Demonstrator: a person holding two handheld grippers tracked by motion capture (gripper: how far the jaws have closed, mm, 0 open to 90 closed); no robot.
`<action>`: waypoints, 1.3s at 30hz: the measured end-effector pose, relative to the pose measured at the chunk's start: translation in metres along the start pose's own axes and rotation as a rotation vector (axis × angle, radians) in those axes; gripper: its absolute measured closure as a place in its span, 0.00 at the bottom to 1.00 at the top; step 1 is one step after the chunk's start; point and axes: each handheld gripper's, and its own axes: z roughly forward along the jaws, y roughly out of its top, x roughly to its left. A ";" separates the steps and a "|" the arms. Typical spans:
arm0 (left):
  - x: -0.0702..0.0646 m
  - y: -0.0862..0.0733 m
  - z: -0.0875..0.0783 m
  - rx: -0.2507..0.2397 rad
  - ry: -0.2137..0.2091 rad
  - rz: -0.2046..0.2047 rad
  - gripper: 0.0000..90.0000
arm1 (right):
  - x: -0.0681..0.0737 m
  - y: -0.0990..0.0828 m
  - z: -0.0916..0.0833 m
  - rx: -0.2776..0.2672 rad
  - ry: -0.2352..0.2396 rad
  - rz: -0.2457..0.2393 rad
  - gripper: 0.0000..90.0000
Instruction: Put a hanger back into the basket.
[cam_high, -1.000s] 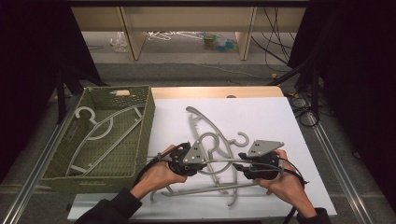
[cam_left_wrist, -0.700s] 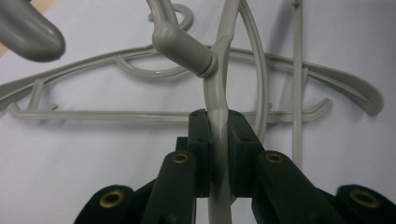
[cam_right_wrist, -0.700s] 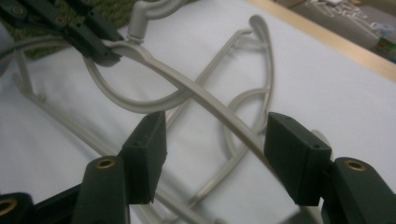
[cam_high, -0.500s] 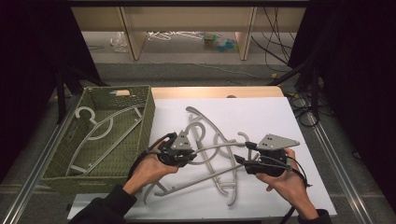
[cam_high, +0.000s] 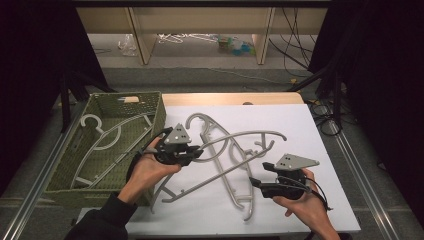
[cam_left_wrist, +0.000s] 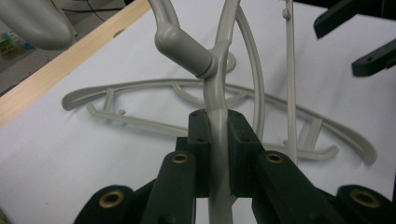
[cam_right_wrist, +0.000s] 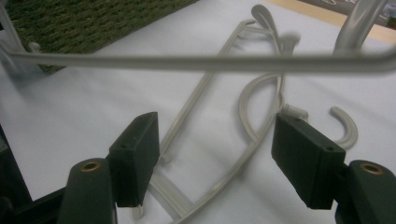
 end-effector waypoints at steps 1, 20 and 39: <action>0.001 0.002 -0.002 -0.005 -0.006 -0.004 0.90 | -0.001 -0.002 0.002 0.001 -0.013 -0.001 0.35; 0.042 0.040 -0.079 -0.112 0.066 -0.068 0.90 | -0.001 -0.012 0.008 0.028 -0.001 0.023 0.33; 0.110 0.005 -0.116 -0.021 0.306 -0.067 0.90 | -0.004 -0.014 0.010 0.040 0.000 0.025 0.32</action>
